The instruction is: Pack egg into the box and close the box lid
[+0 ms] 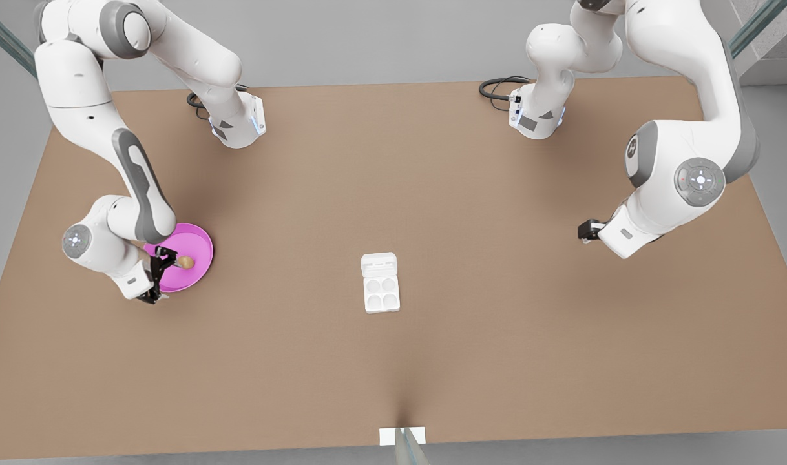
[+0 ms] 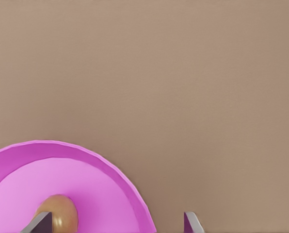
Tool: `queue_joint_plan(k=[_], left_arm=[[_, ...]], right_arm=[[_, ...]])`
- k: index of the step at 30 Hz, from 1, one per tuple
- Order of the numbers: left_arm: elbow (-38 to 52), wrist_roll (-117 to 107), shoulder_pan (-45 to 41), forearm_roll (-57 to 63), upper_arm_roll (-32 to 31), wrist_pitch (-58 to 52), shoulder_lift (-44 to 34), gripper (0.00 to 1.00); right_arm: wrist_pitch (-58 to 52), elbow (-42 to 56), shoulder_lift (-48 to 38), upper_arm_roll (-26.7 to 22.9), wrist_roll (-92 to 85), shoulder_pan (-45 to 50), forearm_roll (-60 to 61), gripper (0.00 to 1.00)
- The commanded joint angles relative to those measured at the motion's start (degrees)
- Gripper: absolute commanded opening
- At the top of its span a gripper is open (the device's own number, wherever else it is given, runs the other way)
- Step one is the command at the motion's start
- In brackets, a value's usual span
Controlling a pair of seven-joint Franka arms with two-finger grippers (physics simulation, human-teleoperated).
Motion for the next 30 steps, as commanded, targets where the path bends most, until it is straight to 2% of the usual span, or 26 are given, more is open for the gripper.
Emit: queue_joint_plan(k=[1, 13, 30], left_arm=[[0.0, -0.4, 0.1, 0.0, 0.0, 0.1, -0.1, 1.0], [0.0, -0.3, 0.1, 0.1, 0.0, 0.4, 0.5, 1.0], [0.0, -0.4, 0.1, 0.1, 0.0, 0.5, 0.9, 1.0]], right_arm=[[0.4, -2.2, -0.5, 0.0, 4.1, 0.0, 0.0, 1.0], [0.4, -10.0, -7.5, 0.1, 5.3, -1.3, 0.1, 1.0], [6.9, -10.5, -3.2, 0.0, 5.7, -1.3, 0.1, 1.0]])
